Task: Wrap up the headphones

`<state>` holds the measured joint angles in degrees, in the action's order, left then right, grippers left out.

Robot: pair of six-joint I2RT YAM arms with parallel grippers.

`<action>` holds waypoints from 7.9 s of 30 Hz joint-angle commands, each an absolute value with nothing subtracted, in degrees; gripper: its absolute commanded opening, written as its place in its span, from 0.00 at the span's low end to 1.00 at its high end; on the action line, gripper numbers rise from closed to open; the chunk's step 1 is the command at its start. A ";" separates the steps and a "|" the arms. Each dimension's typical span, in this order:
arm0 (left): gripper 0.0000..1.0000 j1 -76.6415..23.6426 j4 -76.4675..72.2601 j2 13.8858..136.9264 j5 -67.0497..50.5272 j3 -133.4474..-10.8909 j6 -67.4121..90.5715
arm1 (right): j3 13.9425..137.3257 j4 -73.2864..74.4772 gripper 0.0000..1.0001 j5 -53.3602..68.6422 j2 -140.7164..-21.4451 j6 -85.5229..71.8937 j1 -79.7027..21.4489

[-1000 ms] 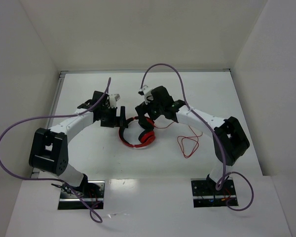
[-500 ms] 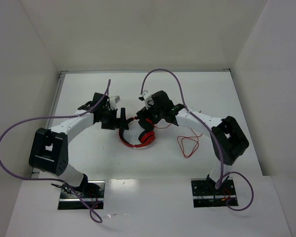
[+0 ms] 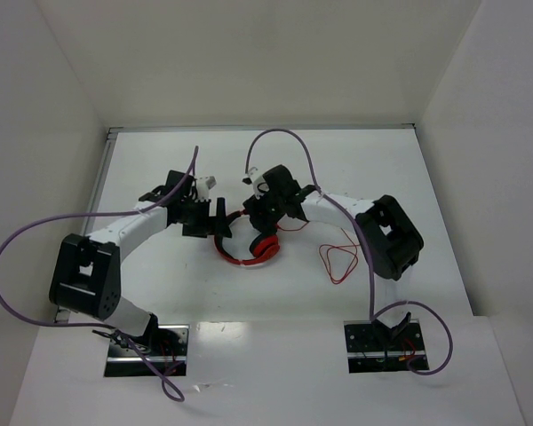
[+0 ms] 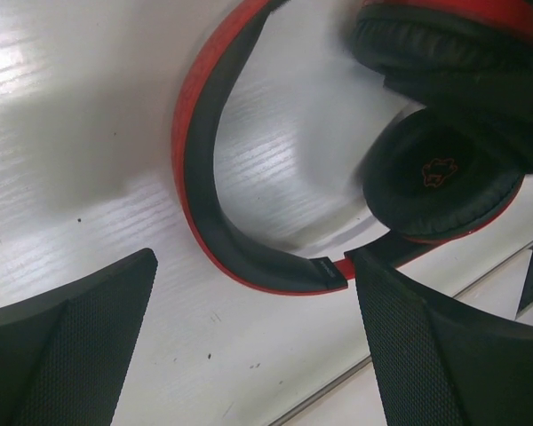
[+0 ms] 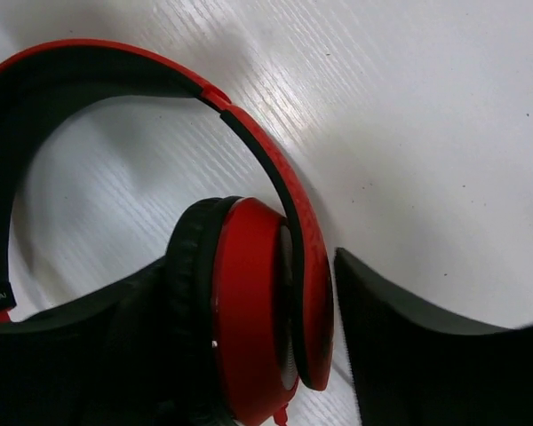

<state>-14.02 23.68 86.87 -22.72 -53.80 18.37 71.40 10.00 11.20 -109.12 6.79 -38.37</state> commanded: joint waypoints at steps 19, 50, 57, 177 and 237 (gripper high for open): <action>1.00 -20.56 28.64 91.05 -7.57 -62.83 17.40 | 53.54 -11.07 0.46 6.94 -99.68 -5.62 -38.41; 0.86 -27.25 29.79 99.76 7.90 -65.74 21.09 | 46.14 -19.07 0.44 5.27 -95.89 -10.63 -38.41; 0.61 -27.25 29.27 99.76 7.91 -65.74 22.24 | 45.62 -19.60 0.44 5.27 -95.89 -10.63 -38.41; 0.00 -11.07 13.27 74.00 -41.65 -71.10 66.18 | 38.31 -31.64 0.98 6.78 -68.02 -3.60 -41.83; 0.00 -23.73 62.48 78.21 3.23 -76.80 19.16 | 82.52 -33.05 0.01 -16.76 -111.27 19.41 -37.53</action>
